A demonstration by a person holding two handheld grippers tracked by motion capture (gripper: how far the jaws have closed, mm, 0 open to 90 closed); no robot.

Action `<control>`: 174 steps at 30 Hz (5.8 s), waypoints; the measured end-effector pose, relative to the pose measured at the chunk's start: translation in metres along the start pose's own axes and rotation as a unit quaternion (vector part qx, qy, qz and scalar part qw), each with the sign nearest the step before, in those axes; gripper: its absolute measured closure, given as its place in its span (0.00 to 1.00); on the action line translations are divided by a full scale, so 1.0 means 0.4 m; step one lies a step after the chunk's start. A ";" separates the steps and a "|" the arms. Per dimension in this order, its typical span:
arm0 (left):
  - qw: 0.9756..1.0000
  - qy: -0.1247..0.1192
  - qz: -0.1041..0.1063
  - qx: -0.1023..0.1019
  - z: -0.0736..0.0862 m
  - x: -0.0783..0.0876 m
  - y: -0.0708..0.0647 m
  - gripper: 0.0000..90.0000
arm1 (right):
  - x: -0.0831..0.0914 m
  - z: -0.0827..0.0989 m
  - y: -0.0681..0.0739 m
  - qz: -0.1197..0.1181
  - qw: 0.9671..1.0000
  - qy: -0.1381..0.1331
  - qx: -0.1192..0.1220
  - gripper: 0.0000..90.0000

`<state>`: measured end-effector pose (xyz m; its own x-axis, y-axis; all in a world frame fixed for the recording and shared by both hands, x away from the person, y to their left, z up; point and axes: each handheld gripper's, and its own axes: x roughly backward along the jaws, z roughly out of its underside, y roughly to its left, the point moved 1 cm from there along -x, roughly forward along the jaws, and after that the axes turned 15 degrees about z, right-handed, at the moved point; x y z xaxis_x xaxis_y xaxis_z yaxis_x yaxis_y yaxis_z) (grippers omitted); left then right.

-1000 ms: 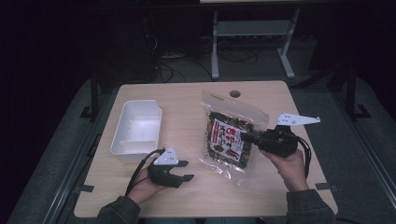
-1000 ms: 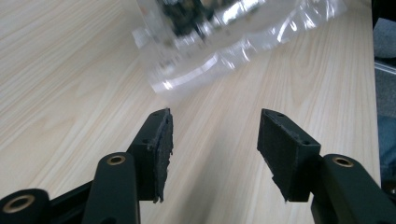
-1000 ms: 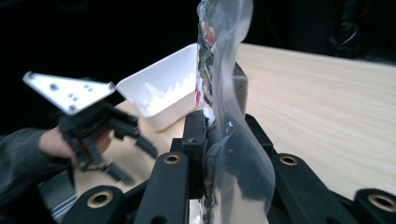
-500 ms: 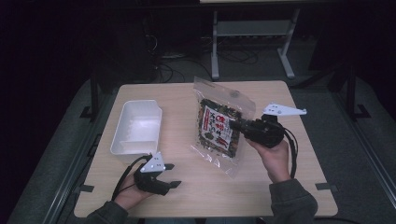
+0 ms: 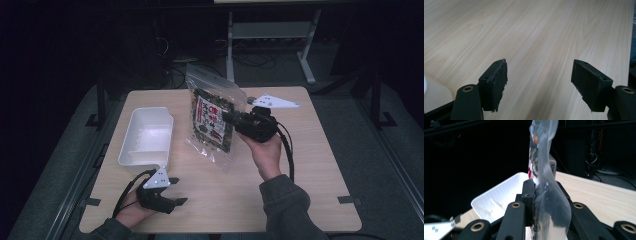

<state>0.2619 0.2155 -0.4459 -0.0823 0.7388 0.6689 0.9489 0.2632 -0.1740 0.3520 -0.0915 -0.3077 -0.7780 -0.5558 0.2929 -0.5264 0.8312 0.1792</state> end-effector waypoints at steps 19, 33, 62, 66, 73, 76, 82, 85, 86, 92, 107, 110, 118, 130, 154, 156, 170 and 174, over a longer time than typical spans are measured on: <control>1.000 0.008 -0.001 0.002 0.036 0.029 0.002 0.30 | -0.153 -0.055 0.113 0.000 1.000 -0.018 0.001 0.83; 1.000 0.004 -0.001 0.013 0.064 0.055 0.005 0.29 | -0.232 -0.081 0.177 0.005 1.000 -0.027 0.005 0.83; 1.000 0.005 0.006 0.013 0.072 0.063 0.009 0.29 | -0.434 -0.038 0.311 0.048 0.998 -0.027 0.007 0.83; 1.000 0.006 0.007 0.012 0.072 0.062 0.009 0.29 | -0.446 -0.027 0.319 0.055 0.998 -0.025 0.008 0.83; 1.000 0.004 0.006 0.013 0.072 0.063 0.009 0.29 | -0.465 -0.002 0.333 0.061 0.998 -0.018 0.007 0.83; 1.000 0.006 0.006 0.011 0.072 0.063 0.009 0.29 | -0.476 0.011 0.337 0.064 0.998 -0.016 0.011 0.83; 1.000 0.004 0.006 0.013 0.073 0.063 0.010 0.29 | -0.497 0.039 0.345 0.076 0.997 -0.009 0.009 0.83; 1.000 0.005 0.007 0.012 0.073 0.064 0.010 0.29 | -0.506 0.055 0.346 0.082 0.997 -0.005 0.009 0.83; 1.000 0.006 0.007 0.012 0.073 0.064 0.010 0.29 | -0.508 0.060 0.346 0.083 0.996 -0.006 0.007 0.83; 1.000 0.008 0.006 0.009 0.073 0.064 0.010 0.29 | -0.505 0.072 0.349 0.088 0.996 -0.004 0.024 0.83; 1.000 0.010 0.005 0.011 0.073 0.062 0.011 0.29 | -0.490 0.081 0.348 0.086 0.994 0.019 0.056 0.83; 1.000 0.011 0.005 0.011 0.073 0.060 0.010 0.29 | -0.489 0.082 0.352 0.086 0.994 0.020 0.064 0.83; 1.000 0.011 0.005 0.011 0.074 0.059 0.011 0.29 | -0.490 0.074 0.330 0.077 0.995 0.035 0.045 0.81; 1.000 0.012 0.005 0.009 0.074 0.059 0.011 0.29 | -0.486 0.066 0.298 0.039 0.998 0.051 0.021 0.58; 1.000 0.014 0.005 0.008 0.073 0.056 0.011 0.29 | -0.463 0.063 0.261 -0.015 0.997 0.076 0.031 0.45; 1.000 0.015 0.005 0.008 0.073 0.056 0.012 0.29 | -0.455 0.061 0.254 -0.021 0.996 0.077 0.029 0.43; 1.000 0.014 0.004 0.006 0.072 0.053 0.010 0.28 | -0.405 0.054 0.218 -0.046 0.994 0.088 0.041 0.39; 1.000 0.015 0.004 0.003 0.072 0.052 0.009 0.28 | -0.391 0.057 0.205 -0.053 0.994 0.092 0.039 0.38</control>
<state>0.2550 0.2496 -0.4533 -0.0648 0.7216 0.6893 0.9474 0.2614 -0.1846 0.4227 0.0634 -0.3601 -0.6454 -0.6216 0.4440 -0.6321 0.7609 0.1466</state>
